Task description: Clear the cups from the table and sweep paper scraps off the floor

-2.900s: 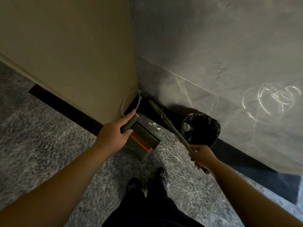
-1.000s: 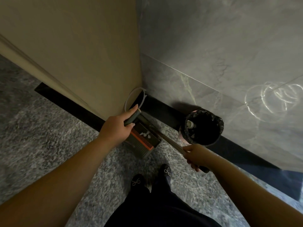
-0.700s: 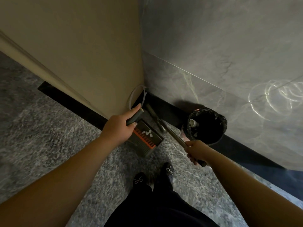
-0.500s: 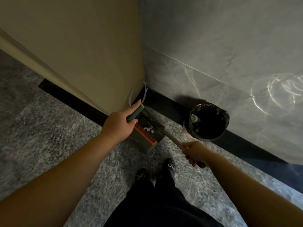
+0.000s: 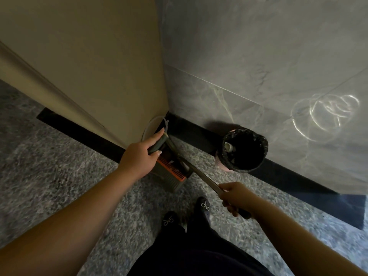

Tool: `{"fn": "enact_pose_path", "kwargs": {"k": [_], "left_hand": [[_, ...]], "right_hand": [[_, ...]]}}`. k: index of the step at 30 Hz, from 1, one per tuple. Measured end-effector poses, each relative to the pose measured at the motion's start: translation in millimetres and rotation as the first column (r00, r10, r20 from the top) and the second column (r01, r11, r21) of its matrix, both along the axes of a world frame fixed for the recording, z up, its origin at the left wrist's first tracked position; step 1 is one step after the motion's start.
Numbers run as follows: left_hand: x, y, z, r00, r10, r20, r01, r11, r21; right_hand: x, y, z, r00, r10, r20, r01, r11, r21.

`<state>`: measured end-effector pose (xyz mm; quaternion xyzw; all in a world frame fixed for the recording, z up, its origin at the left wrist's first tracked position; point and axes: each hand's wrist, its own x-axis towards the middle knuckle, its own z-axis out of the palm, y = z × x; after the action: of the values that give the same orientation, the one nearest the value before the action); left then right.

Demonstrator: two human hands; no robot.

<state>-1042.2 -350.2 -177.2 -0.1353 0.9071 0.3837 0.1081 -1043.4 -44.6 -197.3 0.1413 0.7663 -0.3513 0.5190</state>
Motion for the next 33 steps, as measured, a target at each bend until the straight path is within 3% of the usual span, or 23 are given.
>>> {"fn": "enact_pose_path", "kwargs": {"k": [5,12,21,33], "left_hand": [[13,4,6,0.999,0.009,-0.032,-0.010,1.000,-0.013],[34,23,9,0.983,0.157,-0.098,-0.149,0.985,0.086],[81,86,26,0.910,0.405,-0.091,-0.407,0.913,-0.011],[199,152,25,0.832,0.531,-0.160,-0.543,0.839,-0.038]], "right_hand": [[-1,7,5,0.999,0.023,-0.040,-0.022,1.000,0.020],[-28,30,16,0.993,0.097,-0.062,-0.096,0.995,0.013],[-48,64,34,0.943,0.324,-0.080,-0.325,0.946,-0.011],[5,99,31,0.856,0.513,-0.062,-0.514,0.858,0.002]]}}
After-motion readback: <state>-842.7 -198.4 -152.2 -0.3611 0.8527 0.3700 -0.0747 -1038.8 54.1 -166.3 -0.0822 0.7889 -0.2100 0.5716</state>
